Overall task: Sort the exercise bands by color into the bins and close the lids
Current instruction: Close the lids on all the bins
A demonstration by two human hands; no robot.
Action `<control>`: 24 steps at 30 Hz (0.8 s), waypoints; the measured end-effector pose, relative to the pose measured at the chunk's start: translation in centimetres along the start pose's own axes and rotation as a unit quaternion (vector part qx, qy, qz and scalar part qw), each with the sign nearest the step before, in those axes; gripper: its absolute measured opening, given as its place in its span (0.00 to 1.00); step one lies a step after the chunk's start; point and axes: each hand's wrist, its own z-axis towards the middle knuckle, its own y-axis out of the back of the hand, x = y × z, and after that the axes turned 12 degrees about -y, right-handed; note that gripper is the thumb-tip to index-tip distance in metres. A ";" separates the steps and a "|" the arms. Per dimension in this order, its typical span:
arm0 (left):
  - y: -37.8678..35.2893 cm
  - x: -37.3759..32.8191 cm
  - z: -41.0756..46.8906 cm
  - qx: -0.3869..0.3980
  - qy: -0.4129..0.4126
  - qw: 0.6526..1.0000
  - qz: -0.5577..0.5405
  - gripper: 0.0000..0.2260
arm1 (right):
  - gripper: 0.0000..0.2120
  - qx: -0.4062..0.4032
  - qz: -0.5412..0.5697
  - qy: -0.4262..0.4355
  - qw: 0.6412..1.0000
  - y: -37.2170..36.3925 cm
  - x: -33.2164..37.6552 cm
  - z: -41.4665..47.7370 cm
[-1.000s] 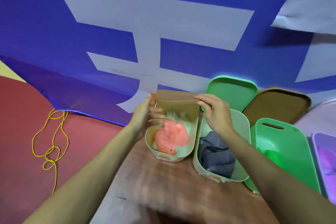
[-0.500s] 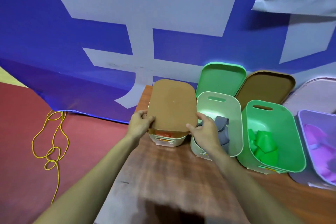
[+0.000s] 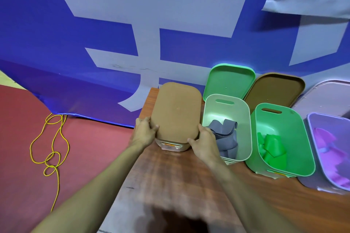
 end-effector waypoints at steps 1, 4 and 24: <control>0.0 -0.1 -0.2 0.002 0.002 1.000 0.003 0.11 | 0.14 -0.003 -0.005 -0.002 1.000 -0.2 0.0 0.0; -0.1 0.1 -0.3 0.001 0.002 1.000 0.006 0.10 | 0.14 -0.017 -0.036 -0.005 0.999 -0.6 0.2 0.0; 0.7 -2.9 0.0 -0.006 -0.031 0.994 0.108 0.26 | 0.09 0.086 -0.135 -0.033 0.987 3.5 2.0 2.2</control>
